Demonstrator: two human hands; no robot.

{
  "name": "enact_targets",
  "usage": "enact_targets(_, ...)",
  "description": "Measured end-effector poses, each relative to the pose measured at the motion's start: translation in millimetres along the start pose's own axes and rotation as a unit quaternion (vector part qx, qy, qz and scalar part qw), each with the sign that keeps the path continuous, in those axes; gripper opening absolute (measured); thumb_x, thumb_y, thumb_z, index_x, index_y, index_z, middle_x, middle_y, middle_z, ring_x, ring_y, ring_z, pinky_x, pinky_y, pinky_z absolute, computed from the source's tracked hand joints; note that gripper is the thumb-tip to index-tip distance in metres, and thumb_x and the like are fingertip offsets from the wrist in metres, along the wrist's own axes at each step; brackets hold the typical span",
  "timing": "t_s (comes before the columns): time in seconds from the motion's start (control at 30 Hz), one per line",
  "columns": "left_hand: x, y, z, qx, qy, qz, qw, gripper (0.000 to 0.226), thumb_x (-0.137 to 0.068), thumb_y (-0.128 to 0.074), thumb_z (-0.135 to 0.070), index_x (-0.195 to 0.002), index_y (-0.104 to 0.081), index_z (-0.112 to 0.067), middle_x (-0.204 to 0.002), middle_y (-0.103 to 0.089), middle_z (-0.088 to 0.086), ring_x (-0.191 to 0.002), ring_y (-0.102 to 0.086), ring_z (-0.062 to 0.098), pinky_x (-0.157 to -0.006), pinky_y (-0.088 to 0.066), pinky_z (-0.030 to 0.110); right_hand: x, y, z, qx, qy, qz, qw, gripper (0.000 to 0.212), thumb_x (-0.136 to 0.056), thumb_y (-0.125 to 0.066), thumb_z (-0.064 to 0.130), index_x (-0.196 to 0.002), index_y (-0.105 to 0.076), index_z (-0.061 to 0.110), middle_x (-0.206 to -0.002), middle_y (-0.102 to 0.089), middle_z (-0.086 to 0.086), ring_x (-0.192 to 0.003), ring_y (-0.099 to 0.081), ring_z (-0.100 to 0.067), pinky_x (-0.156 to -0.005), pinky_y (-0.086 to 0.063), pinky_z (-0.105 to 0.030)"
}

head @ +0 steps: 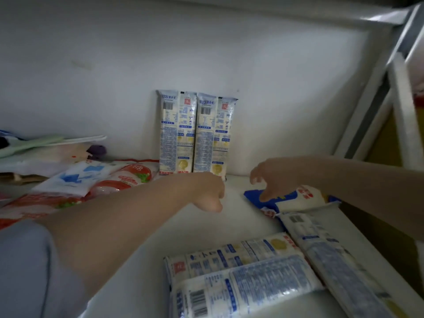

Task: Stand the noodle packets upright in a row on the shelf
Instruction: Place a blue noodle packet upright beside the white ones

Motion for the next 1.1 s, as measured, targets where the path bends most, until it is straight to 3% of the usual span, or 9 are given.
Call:
enact_targets(0.17, -9, 13, -33, -0.023, -0.024, 0.031, 0.999, 0.021, -0.094, -0.048, -0.035, -0.097, -0.048, -0.015, -0.103, -0.051, 0.005, -0.092, -0.047, 0.018, -0.079, -0.037, 0.028, 39, -4, -36, -0.009, -0.050, 0.048, 0.998, 0.043, -0.085, -0.065, 0.038, -0.122, -0.060, 0.015, -0.104, -0.064, 0.004, -0.085, -0.058, -0.012, -0.083, -0.049, -0.027)
enact_targets(0.3, -23, 24, -61, -0.059, -0.013, 0.016, 0.998, 0.045, -0.094, -0.049, -0.038, -0.119, -0.058, -0.002, -0.124, -0.058, 0.009, -0.105, -0.052, 0.021, -0.083, -0.038, 0.029, 53, -12, -69, -0.011, -0.109, 0.057, 0.992, 0.048, -0.086, -0.063, 0.038, -0.127, -0.056, 0.014, -0.125, -0.060, -0.002, -0.112, -0.055, -0.019, -0.097, -0.043, -0.030)
enact_targets(0.4, -42, 29, -79, -0.077, 0.002, 0.008, 0.997, 0.047, -0.092, -0.051, -0.038, -0.127, -0.055, -0.006, -0.127, -0.057, 0.009, -0.101, -0.051, 0.019, -0.083, -0.040, 0.029, 55, -24, -94, -0.070, -0.146, 0.057, 0.985, 0.050, -0.086, -0.065, 0.035, -0.130, -0.055, 0.011, -0.127, -0.059, -0.005, -0.113, -0.056, -0.020, -0.098, -0.043, -0.030)
enact_targets(0.47, -56, 32, -89, -0.080, 0.014, -0.001, 0.997, 0.046, -0.091, -0.052, -0.036, -0.128, -0.055, -0.008, -0.120, -0.058, 0.006, -0.095, -0.050, 0.018, -0.079, -0.041, 0.029, 50, -36, -112, -0.109, -0.171, 0.045, 0.978, 0.048, -0.086, -0.065, 0.034, -0.126, -0.056, 0.010, -0.113, -0.062, -0.003, -0.099, -0.057, -0.018, -0.087, -0.045, -0.026)
enact_targets(0.67, -104, 32, -111, -0.039, 0.051, -0.061, 0.996, 0.047, -0.095, -0.048, -0.036, -0.131, -0.051, -0.007, -0.131, -0.055, 0.012, -0.116, -0.054, 0.027, -0.094, -0.046, 0.034, 24, -87, -148, -0.242, -0.246, -0.001, 0.939, 0.038, -0.085, -0.066, 0.027, -0.117, -0.060, 0.008, -0.072, -0.053, 0.003, -0.070, -0.053, -0.014, -0.070, -0.045, -0.025)
enact_targets(0.83, -129, 16, -121, 0.018, 0.076, -0.053, 0.995, 0.057, -0.099, -0.033, -0.045, -0.140, -0.039, -0.005, -0.138, -0.048, 0.014, -0.121, -0.050, 0.027, -0.091, -0.041, 0.030, 7, -121, -153, -0.441, -0.283, -0.005, 0.852, 0.056, -0.087, -0.065, 0.029, -0.133, -0.043, 0.007, -0.106, -0.066, -0.015, -0.088, -0.065, -0.023, -0.076, -0.055, -0.032)
enact_targets(0.97, -145, 4, -123, 0.037, 0.081, -0.042, 0.995, 0.057, -0.101, -0.026, -0.043, -0.135, -0.043, 0.000, -0.139, -0.047, 0.017, -0.124, -0.047, 0.029, -0.097, -0.038, 0.030, -2, -134, -150, -0.627, -0.288, -0.022, 0.724, 0.053, -0.085, -0.069, 0.023, -0.129, -0.048, 0.001, -0.105, -0.067, -0.018, -0.089, -0.067, -0.026, -0.081, -0.056, -0.037)
enact_targets(1.03, -151, 0, -122, 0.033, 0.085, -0.037, 0.995, 0.056, -0.102, -0.025, -0.042, -0.128, -0.049, 0.000, -0.131, -0.053, 0.019, -0.117, -0.052, 0.031, -0.094, -0.040, 0.033, -4, -138, -148, -0.696, -0.285, -0.020, 0.659, 0.056, -0.084, -0.069, 0.023, -0.130, -0.047, -0.001, -0.105, -0.066, -0.020, -0.091, -0.067, -0.026, -0.083, -0.054, -0.036)
enact_targets(1.1, -159, -3, -119, 0.032, 0.084, -0.024, 0.996, 0.059, -0.100, -0.025, -0.049, -0.109, -0.060, -0.003, -0.102, -0.063, 0.018, -0.091, -0.059, 0.029, -0.077, -0.044, 0.032, -6, -141, -147, -0.742, -0.279, -0.022, 0.610, 0.059, -0.084, -0.069, 0.024, -0.132, -0.044, -0.002, -0.105, -0.065, -0.022, -0.093, -0.066, -0.027, -0.088, -0.053, -0.036)
Point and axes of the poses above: each hand's wrist, its own x-axis away from the middle knuckle, its own y-axis out of the back of the hand, z = x × y, the point moved 2 cm from there along -x, towards the middle knuckle
